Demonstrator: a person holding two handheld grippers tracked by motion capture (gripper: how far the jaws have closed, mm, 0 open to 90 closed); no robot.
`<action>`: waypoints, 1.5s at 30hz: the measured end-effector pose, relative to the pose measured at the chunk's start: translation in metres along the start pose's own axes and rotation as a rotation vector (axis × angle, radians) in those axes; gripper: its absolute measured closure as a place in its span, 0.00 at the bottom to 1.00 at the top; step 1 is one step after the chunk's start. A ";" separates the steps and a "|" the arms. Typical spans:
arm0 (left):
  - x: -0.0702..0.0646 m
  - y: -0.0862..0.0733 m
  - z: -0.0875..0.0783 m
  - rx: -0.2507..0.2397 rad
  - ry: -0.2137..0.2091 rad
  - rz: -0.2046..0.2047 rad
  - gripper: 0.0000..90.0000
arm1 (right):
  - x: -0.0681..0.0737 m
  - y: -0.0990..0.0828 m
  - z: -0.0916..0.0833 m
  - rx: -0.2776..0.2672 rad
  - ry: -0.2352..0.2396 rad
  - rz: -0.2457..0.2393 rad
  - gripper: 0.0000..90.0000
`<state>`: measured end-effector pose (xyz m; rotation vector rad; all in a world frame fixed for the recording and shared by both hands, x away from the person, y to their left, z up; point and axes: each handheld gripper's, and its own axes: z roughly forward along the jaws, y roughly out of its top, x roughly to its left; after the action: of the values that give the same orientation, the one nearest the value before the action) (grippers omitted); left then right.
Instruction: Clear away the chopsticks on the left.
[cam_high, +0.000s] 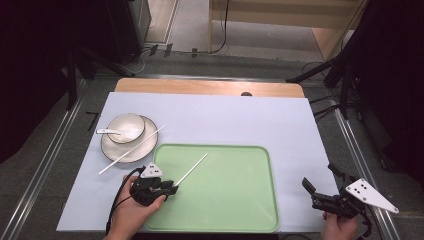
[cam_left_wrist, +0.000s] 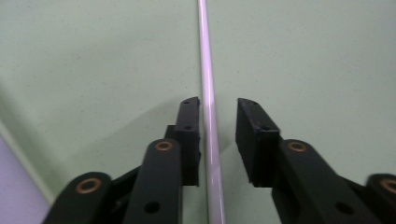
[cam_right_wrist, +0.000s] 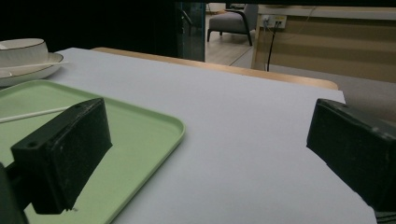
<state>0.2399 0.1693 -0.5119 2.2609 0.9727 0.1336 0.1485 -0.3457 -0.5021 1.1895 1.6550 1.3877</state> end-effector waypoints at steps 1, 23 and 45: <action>0.000 0.000 0.000 0.000 0.000 0.000 0.73 | 0.000 0.000 0.000 0.000 0.000 0.000 0.00; 0.006 0.030 0.026 -0.030 0.145 -0.016 1.00 | -0.002 -0.002 -0.001 0.004 -0.002 0.010 0.00; 0.030 0.006 0.001 -0.042 0.138 -0.076 0.99 | -0.002 -0.001 0.001 0.004 0.002 0.007 0.00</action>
<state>0.2659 0.1863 -0.5136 2.1963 1.1158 0.2775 0.1493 -0.3469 -0.5037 1.1978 1.6574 1.3906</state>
